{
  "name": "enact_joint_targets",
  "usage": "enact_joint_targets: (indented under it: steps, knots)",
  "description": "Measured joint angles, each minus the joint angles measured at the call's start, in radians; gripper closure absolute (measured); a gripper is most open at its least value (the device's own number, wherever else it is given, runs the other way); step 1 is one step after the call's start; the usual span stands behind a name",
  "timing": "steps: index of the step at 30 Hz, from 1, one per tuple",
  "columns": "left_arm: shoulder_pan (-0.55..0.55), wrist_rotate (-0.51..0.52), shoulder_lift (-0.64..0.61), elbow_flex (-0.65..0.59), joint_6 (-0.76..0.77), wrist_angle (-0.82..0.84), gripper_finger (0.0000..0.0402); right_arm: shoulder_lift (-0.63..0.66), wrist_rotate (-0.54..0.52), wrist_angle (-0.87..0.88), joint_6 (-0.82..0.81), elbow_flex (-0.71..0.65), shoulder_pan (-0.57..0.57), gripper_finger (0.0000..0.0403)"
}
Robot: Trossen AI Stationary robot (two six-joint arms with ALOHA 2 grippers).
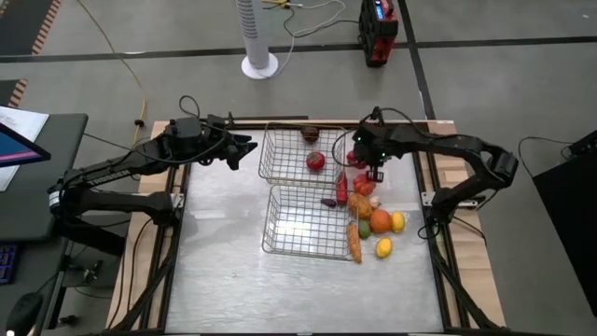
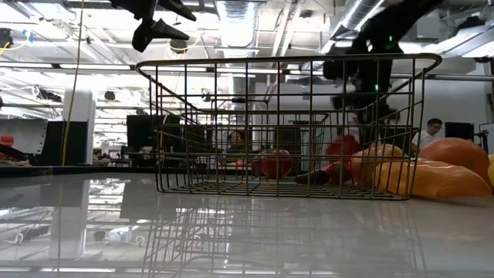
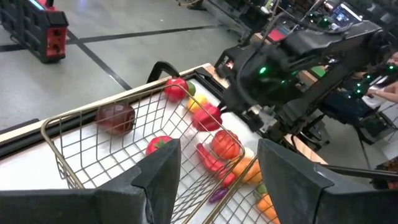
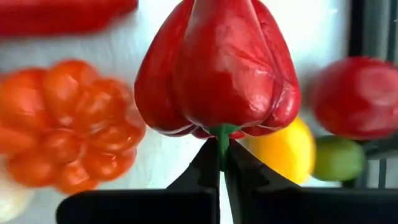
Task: Sort produce into baskets
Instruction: Put the red bell pepper vegetable into the bottom wire basket
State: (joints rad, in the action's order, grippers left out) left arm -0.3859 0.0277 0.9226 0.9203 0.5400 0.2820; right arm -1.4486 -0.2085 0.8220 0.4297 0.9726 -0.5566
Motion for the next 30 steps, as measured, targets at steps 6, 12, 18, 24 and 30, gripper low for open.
enact_joint_targets:
  steps: [6,12,18,24,30]
  knots:
    - [0.000,0.038,0.000,0.000,-0.004,-0.001,0.0200,0.076,-0.009,0.115,-0.091,0.137,0.025,0.0359]
    - [0.000,0.072,0.000,0.000,-0.005,-0.003,0.0200,0.118,0.001,0.127,-0.176,0.231,0.081,0.0361]
    - [0.000,0.076,0.000,0.000,-0.005,-0.003,0.0200,0.121,0.010,0.119,-0.222,0.286,0.158,0.0360]
    - [0.000,0.062,0.000,0.000,-0.003,-0.004,0.0200,0.121,0.203,0.095,-0.258,0.316,0.264,0.0360]
    - [0.000,0.031,0.000,0.000,-0.002,-0.003,0.0200,0.120,0.409,0.101,-0.301,0.319,0.395,0.0358]
